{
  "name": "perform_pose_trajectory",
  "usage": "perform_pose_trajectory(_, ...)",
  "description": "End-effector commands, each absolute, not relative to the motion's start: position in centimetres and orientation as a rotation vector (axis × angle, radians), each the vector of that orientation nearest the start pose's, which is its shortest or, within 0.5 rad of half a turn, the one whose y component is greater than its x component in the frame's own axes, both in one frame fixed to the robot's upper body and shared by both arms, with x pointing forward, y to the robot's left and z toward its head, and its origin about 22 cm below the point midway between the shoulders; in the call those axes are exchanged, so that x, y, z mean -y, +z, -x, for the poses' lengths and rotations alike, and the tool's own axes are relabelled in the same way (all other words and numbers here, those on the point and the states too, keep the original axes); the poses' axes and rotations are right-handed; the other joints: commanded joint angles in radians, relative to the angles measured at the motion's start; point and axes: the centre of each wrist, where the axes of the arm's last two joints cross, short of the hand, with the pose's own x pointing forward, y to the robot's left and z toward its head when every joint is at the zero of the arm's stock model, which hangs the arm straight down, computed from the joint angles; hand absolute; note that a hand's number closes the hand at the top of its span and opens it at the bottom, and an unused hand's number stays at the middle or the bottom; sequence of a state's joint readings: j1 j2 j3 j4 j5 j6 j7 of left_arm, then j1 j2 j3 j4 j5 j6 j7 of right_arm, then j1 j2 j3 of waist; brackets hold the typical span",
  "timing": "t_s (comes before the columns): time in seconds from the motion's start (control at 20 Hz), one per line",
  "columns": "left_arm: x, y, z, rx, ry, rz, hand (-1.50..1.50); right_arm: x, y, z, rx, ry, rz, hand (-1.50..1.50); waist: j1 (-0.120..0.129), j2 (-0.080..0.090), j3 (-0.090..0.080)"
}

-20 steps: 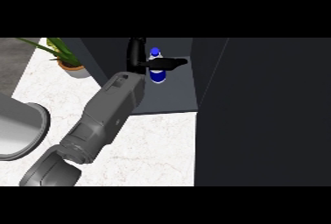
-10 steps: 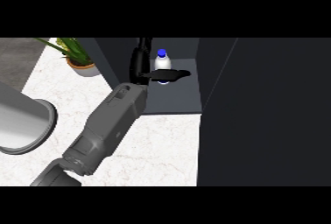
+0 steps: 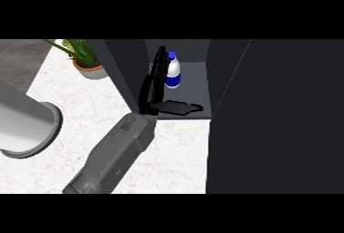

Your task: Pick up the bottled water, place it into the cabinet and close the cabinet

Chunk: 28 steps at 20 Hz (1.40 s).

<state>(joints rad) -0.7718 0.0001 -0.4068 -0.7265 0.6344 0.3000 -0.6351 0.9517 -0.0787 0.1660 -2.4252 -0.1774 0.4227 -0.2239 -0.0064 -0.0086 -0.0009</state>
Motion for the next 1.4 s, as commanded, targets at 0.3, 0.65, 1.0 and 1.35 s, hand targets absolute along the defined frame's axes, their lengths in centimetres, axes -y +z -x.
perform_pose_trajectory(0.3,-6.8,2.1,-30.1,1.892,0.047,0.539,-1.5,24.6,11.4,-3.9,1.822,0.144,-0.212,-1.5,0.017,0.0,0.001)
perform_pose_trajectory(0.65,-11.3,0.4,-25.2,1.839,0.03,0.556,1.5,24.9,12.9,-3.4,1.802,0.383,-0.313,1.5,0.02,-0.001,0.0)
perform_pose_trajectory(1.0,-16.2,2.1,-23.5,1.855,0.072,0.509,-1.5,24.3,14.9,-2.8,1.712,0.612,-0.471,1.5,0.016,0.002,0.0)
perform_pose_trajectory(1.35,-20.5,2.0,-19.9,1.865,0.158,0.439,-1.5,23.1,15.5,-2.9,1.756,0.739,-0.543,1.5,0.006,-0.006,-0.001)
